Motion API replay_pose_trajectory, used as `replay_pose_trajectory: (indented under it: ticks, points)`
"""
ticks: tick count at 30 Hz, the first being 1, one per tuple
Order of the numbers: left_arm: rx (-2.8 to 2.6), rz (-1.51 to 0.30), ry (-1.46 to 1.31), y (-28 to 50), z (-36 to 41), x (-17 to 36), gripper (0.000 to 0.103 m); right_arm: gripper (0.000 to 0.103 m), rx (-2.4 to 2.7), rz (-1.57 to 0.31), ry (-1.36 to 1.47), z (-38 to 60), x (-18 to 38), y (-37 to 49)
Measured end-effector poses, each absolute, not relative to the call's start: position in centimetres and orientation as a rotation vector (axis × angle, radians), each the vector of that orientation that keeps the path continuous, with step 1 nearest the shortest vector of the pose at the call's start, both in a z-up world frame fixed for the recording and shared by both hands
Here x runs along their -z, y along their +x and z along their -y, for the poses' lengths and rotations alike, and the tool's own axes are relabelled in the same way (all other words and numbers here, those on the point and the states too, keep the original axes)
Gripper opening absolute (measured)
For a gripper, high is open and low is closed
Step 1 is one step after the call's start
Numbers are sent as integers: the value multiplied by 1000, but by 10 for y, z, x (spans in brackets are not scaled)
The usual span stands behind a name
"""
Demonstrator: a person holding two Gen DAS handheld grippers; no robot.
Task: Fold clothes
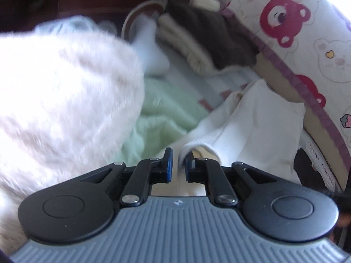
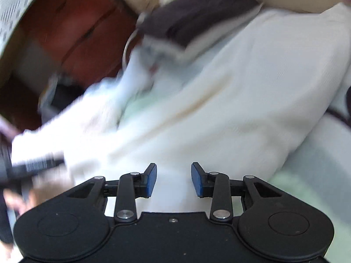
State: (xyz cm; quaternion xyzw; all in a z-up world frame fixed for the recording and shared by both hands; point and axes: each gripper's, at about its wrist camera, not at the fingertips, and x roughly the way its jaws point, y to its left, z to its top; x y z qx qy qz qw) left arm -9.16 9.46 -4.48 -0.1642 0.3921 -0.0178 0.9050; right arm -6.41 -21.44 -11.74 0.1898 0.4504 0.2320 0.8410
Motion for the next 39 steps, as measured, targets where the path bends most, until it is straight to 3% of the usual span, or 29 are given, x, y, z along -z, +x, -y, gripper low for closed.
replay_pose_trajectory:
  ticks: [3, 9, 11, 13, 17, 21, 22, 23, 30, 34, 36, 38, 39]
  points:
    - [12, -789, -266, -96, -84, 38, 10, 40, -577, -974, 330, 194, 115, -83]
    - [-66, -722, -279, -117, -95, 11, 23, 43, -743, -998, 274, 177, 111, -118]
    - [-50, -706, -235, -119, -90, 1, 37, 43, -765, -998, 245, 175, 111, -125]
    - [31, -751, -167, -114, -76, 1, 45, 43, -778, -983, 224, 174, 110, -131]
    - [214, -919, -71, -87, -45, 28, 50, 43, -742, -967, 179, 174, 110, -132]
    - [177, -901, 38, -71, -45, 33, 50, 43, -733, -960, 174, 176, 111, -139]
    - [162, -887, 65, -69, -46, 32, 43, 43, -738, -961, 181, 177, 111, -140]
    - [146, -872, 93, -66, -48, 32, 1, 43, -742, -967, 194, 180, 112, -141]
    - [40, -770, 283, -46, -57, 30, 0, 44, -714, -938, 239, 185, 111, -129]
    - [177, -863, 151, -43, -69, 36, 4, 44, -744, -979, 179, 169, 125, -134]
    - [261, -919, 83, -42, -72, 40, 9, 44, -763, -995, 146, 161, 130, -139]
    - [308, -954, 154, -44, -57, 49, 29, 44, -770, -1015, 108, 155, 131, -145]
    - [314, -964, 185, -45, -51, 52, 33, 44, -767, -1009, 86, 153, 130, -149]
